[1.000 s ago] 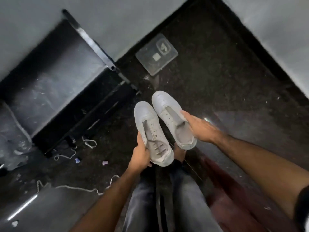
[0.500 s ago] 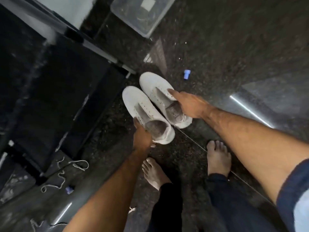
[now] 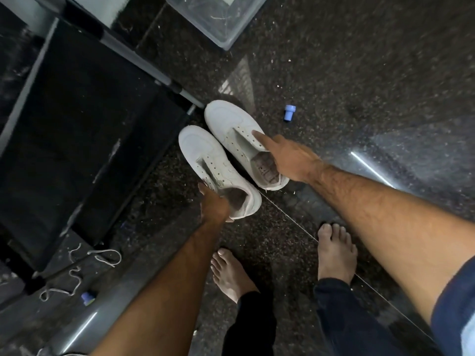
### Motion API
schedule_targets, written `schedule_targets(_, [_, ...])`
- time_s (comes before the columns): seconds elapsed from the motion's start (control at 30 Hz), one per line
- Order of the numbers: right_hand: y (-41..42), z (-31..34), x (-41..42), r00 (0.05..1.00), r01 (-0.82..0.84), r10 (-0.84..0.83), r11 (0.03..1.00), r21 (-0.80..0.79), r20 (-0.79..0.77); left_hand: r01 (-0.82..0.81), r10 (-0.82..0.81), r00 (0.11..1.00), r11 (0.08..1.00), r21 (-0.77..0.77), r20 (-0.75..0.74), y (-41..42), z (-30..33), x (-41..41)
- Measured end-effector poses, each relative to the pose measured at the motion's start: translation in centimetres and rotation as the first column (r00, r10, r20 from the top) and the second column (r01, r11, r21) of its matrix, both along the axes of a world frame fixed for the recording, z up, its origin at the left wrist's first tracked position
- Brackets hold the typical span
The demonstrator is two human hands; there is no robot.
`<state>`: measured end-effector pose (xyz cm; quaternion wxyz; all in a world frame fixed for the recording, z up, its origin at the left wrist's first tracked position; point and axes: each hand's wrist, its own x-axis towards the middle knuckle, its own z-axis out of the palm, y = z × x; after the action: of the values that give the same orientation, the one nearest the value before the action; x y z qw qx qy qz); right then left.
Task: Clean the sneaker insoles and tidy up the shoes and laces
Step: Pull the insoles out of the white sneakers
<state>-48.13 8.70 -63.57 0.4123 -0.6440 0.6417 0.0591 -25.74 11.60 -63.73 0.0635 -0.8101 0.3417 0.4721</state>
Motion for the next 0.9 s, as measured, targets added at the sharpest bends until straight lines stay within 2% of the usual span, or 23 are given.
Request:
schedule_targets(0.37, [0.8, -0.9, -0.5, 1.0, -0.019, 0.019, 1.0, 0.012, -0.01, 0.148, -0.148, 0.989, 0.989, -0.015, -0.027, 1.1, 0.4, -0.4])
schedule_targets(0.47, [0.9, -1.0, -0.8, 1.0, 0.002, -0.002, 1.0, 0.026, 0.013, 0.338, -0.338, 0.939, 0.941, 0.016, 0.07, 1.5, 1.0, 0.0])
schedule_targets(0.53, [1.1, 0.0, -0.9, 1.0, 0.017, -0.018, 0.998, 0.066, 0.011, 0.542, -0.539, 0.827, 0.84, 0.03, 0.159, 1.7, 2.3, 0.3])
schedule_targets(0.63, [1.7, 3.7, -1.0, 0.998, -0.047, 0.049, 0.997, 0.059, -0.036, 0.749, -0.727, 0.638, 0.662, 0.013, 0.256, 2.3, 5.7, 0.6])
schedule_targets(0.7, [1.8, 7.6, -1.1, 0.993, -0.089, 0.089, 0.996, 0.003, -0.071, 0.806, -0.77, 0.565, 0.592, 0.002, 0.297, 2.8, 9.1, 0.6])
schedule_targets(0.8, [1.6, 14.7, -0.7, 0.964, -0.235, 0.219, 0.967, -0.099, -0.151, 0.817, -0.756, 0.555, 0.574, -0.058, 0.347, 3.3, 16.1, 0.3])
schedule_targets(0.9, [1.2, 23.1, 0.0, 0.921, -0.365, 0.327, 0.914, -0.177, -0.212, 0.825, -0.762, 0.542, 0.563, -0.051, 0.354, 3.3, 24.4, 0.2])
